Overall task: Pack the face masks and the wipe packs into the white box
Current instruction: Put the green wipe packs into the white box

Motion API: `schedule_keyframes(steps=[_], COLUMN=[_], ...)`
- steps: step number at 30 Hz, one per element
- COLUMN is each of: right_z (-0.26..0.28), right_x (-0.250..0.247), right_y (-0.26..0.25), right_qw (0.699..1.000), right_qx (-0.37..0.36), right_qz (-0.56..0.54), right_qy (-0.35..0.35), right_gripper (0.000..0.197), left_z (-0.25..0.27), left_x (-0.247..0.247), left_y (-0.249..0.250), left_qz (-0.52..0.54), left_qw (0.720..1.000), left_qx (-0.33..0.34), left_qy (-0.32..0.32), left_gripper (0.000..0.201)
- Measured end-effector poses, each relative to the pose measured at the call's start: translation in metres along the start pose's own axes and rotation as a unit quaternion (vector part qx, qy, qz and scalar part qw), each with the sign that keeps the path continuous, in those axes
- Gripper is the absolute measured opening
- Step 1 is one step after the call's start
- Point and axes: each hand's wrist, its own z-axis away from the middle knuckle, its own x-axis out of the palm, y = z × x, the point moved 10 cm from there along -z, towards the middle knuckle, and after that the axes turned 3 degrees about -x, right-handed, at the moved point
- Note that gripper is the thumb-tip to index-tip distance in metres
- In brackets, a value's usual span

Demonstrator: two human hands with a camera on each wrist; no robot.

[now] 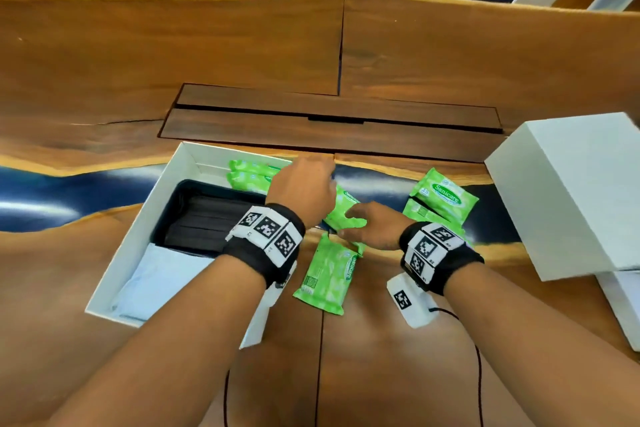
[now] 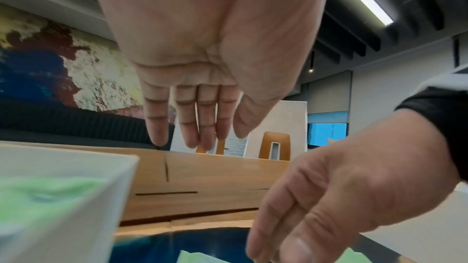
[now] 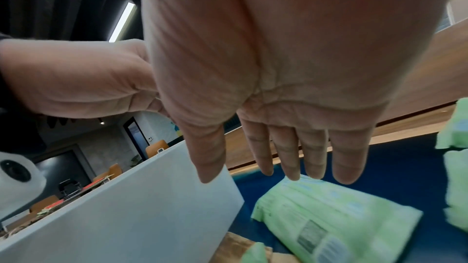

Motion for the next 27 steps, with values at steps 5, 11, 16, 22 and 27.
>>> schedule_keyframes(steps=[5,11,16,22,27], right_z=[0.011,0.020,0.025,0.025,0.023], right_x=[-0.005,-0.020,-0.014,-0.006,-0.011], right_y=[0.058,0.130,0.178,0.190,0.188], right_qw=[0.999,0.997,0.993,0.991,0.988], right_qx=[0.034,0.065,0.093,0.078,0.072], right_qz=[0.002,0.011,0.050,0.078,0.077], right_qy=[0.004,0.047,0.057,0.079,0.116], right_gripper=[0.063,0.075,0.096,0.098,0.093], left_z=[-0.002,-0.012,-0.023,-0.041,-0.053], left_x=[0.075,0.163,0.212,0.236,0.230], left_y=[0.060,0.115,0.142,0.143,0.150], left_qz=[0.030,-0.020,-0.084,-0.115,-0.113], left_qw=[0.991,0.971,0.952,0.957,0.965], left_qx=[0.047,0.100,0.115,0.096,0.101], left_qy=[-0.123,-0.218,-0.270,-0.249,-0.213], left_gripper=[0.042,0.079,0.091,0.092,0.087])
